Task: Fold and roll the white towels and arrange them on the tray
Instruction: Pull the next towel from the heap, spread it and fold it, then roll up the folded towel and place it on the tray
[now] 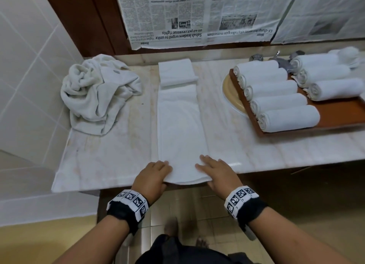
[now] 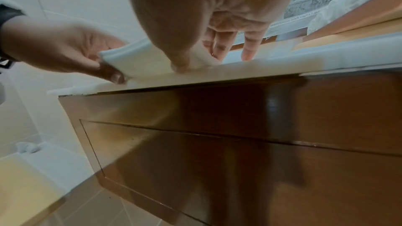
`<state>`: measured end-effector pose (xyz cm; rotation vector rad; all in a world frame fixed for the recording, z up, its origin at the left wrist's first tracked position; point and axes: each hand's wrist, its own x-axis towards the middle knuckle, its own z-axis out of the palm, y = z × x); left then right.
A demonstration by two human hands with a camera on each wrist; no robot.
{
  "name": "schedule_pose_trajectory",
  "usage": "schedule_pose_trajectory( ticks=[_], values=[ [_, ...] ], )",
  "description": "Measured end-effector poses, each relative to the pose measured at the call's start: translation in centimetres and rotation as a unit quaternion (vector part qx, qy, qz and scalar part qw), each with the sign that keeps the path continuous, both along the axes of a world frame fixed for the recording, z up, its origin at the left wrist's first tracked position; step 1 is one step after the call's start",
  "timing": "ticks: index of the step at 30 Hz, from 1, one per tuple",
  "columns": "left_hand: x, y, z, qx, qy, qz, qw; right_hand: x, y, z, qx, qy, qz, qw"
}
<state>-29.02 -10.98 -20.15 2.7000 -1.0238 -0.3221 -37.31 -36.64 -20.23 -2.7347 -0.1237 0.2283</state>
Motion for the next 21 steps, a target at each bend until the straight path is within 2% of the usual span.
schedule_pose_trajectory(
  ticks=[8, 13, 15, 17, 19, 21],
  values=[
    [-3.6, -0.2, -1.1, -0.116, 0.005, 0.066, 0.991, -2.6, -1.6, -0.3, 0.022, -0.061, 0.002, 0.998],
    [-5.2, -0.3, 0.4, -0.143, 0.069, 0.090, 0.983, -3.3, -1.8, 2.8, 0.002, -0.010, 0.005, 1.000],
    [-6.0, -0.2, 0.9, -0.177, 0.090, 0.113, 0.973, -3.7, -2.0, 4.2, 0.047, 0.027, -0.016, 0.998],
    [-6.6, -0.1, 1.7, -0.223, 0.080, 0.126, 0.963, -3.9, -2.3, 5.2, 0.121, 0.019, -0.057, 0.991],
    [-6.9, -0.3, 2.3, -0.242, 0.069, 0.130, 0.959, -4.1, -2.4, 5.8, 0.147, 0.007, -0.080, 0.986],
    [-7.1, -0.5, 2.6, -0.240, 0.088, 0.139, 0.957, -4.0, -2.2, 6.2, 0.148, 0.047, -0.076, 0.985]
  ],
)
